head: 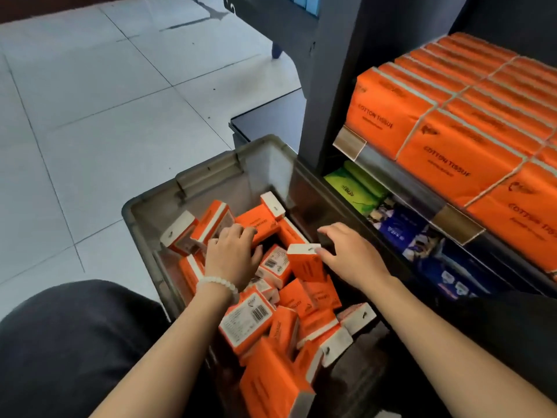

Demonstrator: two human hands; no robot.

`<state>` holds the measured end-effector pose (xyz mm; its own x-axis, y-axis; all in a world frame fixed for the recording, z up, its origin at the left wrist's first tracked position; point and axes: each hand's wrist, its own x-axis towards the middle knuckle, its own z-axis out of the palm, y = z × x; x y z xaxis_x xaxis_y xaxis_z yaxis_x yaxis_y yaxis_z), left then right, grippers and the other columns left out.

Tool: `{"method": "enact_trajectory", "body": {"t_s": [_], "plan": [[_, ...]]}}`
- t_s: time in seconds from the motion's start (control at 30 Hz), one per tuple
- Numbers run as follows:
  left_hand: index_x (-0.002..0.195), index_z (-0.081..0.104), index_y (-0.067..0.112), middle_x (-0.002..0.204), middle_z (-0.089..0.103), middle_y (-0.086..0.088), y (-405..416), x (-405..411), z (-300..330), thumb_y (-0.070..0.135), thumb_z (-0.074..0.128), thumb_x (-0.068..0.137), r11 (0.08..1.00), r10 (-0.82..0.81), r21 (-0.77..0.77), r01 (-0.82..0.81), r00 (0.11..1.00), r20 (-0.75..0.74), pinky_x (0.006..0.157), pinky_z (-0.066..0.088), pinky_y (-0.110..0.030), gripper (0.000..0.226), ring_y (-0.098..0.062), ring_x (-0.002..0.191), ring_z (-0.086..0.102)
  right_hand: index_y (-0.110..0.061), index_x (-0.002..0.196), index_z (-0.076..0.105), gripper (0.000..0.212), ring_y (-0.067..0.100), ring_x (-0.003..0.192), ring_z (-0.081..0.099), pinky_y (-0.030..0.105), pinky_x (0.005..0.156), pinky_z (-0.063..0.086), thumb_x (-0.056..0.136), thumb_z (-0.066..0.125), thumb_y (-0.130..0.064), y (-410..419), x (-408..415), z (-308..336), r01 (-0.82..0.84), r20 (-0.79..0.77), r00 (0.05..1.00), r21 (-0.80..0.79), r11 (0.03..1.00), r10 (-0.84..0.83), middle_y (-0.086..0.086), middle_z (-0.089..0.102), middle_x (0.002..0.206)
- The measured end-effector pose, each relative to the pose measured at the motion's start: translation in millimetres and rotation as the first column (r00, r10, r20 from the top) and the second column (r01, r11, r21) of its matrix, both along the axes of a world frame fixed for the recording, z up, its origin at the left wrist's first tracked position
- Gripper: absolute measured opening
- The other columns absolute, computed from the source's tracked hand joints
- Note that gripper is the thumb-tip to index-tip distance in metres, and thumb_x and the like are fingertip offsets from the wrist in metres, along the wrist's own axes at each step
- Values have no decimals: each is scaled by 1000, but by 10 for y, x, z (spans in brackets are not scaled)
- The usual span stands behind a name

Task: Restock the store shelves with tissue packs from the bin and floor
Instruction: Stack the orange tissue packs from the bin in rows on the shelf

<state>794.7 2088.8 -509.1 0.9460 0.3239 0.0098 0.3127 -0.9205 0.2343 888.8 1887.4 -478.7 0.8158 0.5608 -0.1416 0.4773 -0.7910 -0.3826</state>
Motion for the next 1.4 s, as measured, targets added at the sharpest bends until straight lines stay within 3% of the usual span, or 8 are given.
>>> {"method": "enact_trajectory", "body": {"t_s": [0.13,0.3,0.53,0.7,0.83,1.03,1.23,1.4], "plan": [[128,49,17,125,51,-6,53,281,-454,37,48,91,999,21,-21,-24,993,-114,89,42,-38,42,-25,116,47,-18,133,48,47,19,120,49,34,94,44,89,59,-32,117,172,-618,34,-131,991,-47,998,-40,-1,50,131],[135,43,15,140,42,-9,186,743,-982,36,52,90,996,-41,-82,30,989,-140,104,34,-39,51,-27,128,38,-11,138,44,59,22,130,42,29,106,32,84,67,-16,228,244,-1264,174,-282,946,40,984,-156,6,44,142],[142,35,21,150,25,-17,478,1070,-1512,41,65,80,1000,-27,-18,23,961,-276,112,20,-44,71,-34,138,22,-4,131,50,58,27,129,42,27,107,28,77,70,-1,349,247,-1647,302,-225,936,128,945,-269,13,47,137],[134,40,33,148,25,-21,511,1188,-1561,42,67,77,998,-3,51,21,943,-333,104,28,-48,64,-37,130,28,-5,127,55,54,28,121,47,28,103,31,76,71,-4,418,284,-1707,304,-227,934,105,947,-275,12,54,129],[129,43,30,130,40,-16,494,1227,-1509,47,69,71,999,16,39,-4,948,-316,98,31,-44,66,-34,120,35,-12,133,49,57,26,123,48,30,101,35,80,68,-5,401,279,-1711,324,-246,922,69,944,-298,10,55,130],[135,36,33,130,35,-15,356,1068,-1206,52,71,68,988,23,-136,-71,944,-330,97,39,-45,78,-36,116,42,-11,127,53,51,26,117,53,28,97,37,79,70,-5,298,298,-1570,345,-332,888,25,938,-317,11,58,125],[136,34,35,138,38,-9,252,930,-508,60,62,71,990,56,-115,-77,982,-181,100,36,-43,75,-36,116,43,-9,128,54,58,27,116,54,23,95,35,74,76,-14,314,244,-961,350,-254,919,182,919,-300,12,60,124],[138,34,34,135,39,-9,51,613,358,56,64,70,992,3,-124,-1,1000,16,97,39,-44,78,-35,116,44,-17,131,44,65,22,113,56,31,94,42,75,76,-18,166,66,-165,382,-227,921,363,850,-317,4,61,122]]}}
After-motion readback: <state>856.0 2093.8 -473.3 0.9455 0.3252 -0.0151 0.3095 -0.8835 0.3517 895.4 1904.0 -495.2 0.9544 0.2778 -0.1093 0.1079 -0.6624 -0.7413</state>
